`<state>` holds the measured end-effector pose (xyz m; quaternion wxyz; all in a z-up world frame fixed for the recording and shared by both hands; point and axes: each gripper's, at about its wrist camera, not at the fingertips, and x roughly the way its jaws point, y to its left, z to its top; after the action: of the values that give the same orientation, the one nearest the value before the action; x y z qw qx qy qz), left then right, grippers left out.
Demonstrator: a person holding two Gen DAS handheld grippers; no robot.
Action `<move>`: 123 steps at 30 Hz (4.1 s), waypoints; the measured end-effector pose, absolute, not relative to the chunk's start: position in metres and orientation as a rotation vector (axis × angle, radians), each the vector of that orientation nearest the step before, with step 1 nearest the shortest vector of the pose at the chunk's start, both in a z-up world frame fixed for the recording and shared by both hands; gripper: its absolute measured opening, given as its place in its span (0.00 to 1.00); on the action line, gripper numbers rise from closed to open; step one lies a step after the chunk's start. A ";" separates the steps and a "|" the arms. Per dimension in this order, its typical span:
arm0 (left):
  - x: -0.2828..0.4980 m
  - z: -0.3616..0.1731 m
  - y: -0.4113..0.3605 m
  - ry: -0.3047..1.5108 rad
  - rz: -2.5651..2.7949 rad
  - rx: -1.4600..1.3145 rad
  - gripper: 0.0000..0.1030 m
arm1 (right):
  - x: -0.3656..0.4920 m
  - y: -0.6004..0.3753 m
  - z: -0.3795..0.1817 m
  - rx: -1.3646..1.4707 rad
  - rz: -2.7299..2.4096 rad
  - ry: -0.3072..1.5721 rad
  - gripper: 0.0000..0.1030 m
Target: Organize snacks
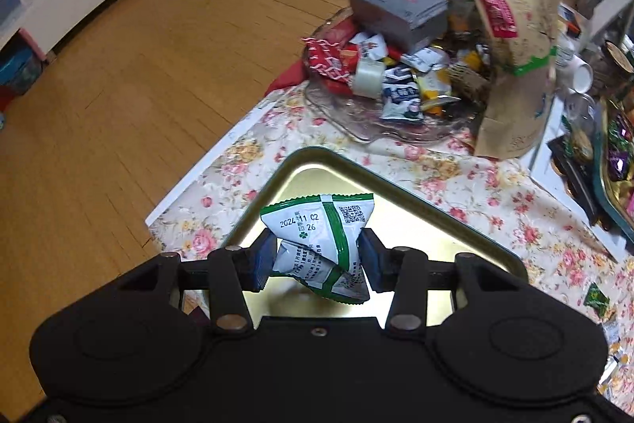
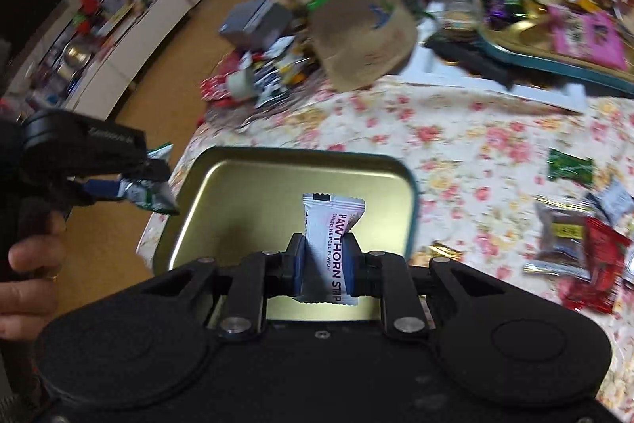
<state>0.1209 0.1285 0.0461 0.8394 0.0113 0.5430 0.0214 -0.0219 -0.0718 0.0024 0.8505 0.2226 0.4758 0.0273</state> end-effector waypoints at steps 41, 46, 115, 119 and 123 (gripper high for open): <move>0.111 0.050 0.120 1.129 -0.048 -0.010 0.52 | -0.029 -0.067 -0.006 0.429 0.102 0.969 0.35; 0.101 0.053 0.113 1.089 -0.049 -0.084 0.52 | -0.031 -0.072 -0.008 0.416 0.059 0.963 0.36; -0.002 0.034 -0.093 1.206 -0.592 0.287 0.51 | -0.109 -0.293 -0.098 0.663 -0.592 0.990 0.36; -0.005 0.032 -0.091 1.203 -0.598 0.310 0.51 | -0.104 -0.288 -0.104 0.614 -0.606 0.999 0.29; -0.005 0.028 -0.086 1.227 -0.620 0.313 0.50 | -0.106 -0.281 -0.102 0.552 -0.602 0.989 0.14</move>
<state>-0.0053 -0.0859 0.0283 0.7617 0.1437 0.5638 -0.2851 -0.1056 -0.2807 -0.1023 0.8013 0.2573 0.4614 -0.2807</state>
